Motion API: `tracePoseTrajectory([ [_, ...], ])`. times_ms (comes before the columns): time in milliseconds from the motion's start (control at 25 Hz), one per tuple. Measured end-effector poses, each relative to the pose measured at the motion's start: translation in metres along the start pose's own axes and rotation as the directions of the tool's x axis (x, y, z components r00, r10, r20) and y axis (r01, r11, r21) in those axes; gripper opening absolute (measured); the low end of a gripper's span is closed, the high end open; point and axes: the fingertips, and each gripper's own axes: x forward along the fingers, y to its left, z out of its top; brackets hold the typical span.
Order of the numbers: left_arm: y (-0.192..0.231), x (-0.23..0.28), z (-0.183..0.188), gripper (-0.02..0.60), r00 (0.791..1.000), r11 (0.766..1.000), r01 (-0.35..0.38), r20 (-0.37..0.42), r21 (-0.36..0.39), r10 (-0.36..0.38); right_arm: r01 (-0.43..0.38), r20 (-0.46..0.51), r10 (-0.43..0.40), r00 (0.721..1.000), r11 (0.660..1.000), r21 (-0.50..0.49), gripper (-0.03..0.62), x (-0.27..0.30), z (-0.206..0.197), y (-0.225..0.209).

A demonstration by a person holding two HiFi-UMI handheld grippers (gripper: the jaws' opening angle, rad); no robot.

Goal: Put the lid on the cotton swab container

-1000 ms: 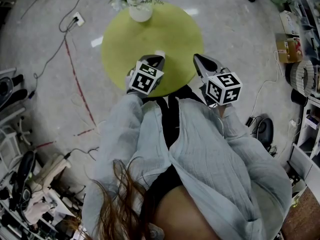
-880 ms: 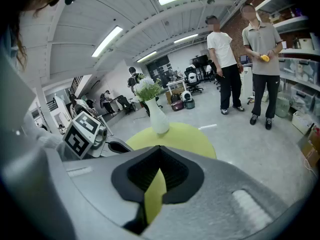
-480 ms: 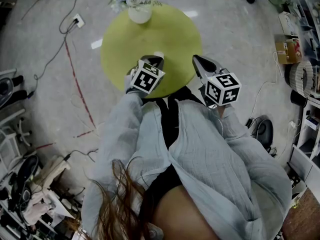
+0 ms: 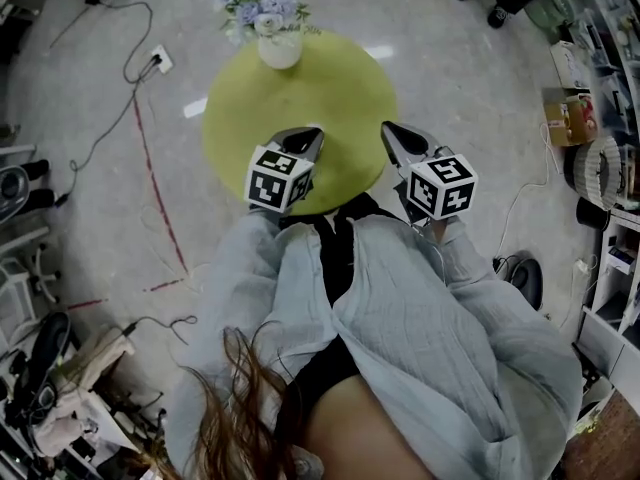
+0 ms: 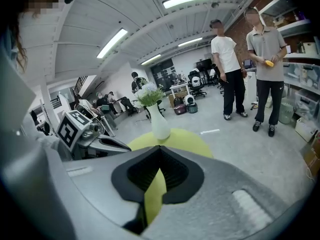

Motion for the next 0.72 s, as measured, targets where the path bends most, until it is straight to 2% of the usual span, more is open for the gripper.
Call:
tracePoseTrajectory([
  [80,0.005,-0.012,0.016,0.02,0.997,0.999,-0.022,0.076,-0.04,0.025,-0.014,0.011,0.014,1.0,1.0,-0.017,0.002,0.003,0.007,-0.004],
  [200,0.008,-0.03,0.036,0.02,0.981,0.995,-0.066,0.177,-0.072,0.078,-0.037,0.02,0.038,0.999,0.998,-0.05,0.002,0.003,0.017,-0.009],
  [400,0.024,-0.061,0.06,0.02,0.926,0.977,-0.182,0.313,-0.114,0.209,-0.101,0.037,0.106,0.994,0.987,-0.121,0.002,0.012,0.041,-0.01],
  [520,0.028,-0.082,0.065,0.02,0.875,0.949,-0.268,0.371,-0.164,0.311,-0.154,0.033,0.161,0.986,0.974,-0.165,0.002,0.017,0.052,-0.01],
  [720,0.029,-0.119,0.057,0.02,0.766,0.891,-0.367,0.458,-0.266,0.452,-0.232,0.005,0.239,0.971,0.947,-0.223,0.002,0.025,0.059,-0.005],
])
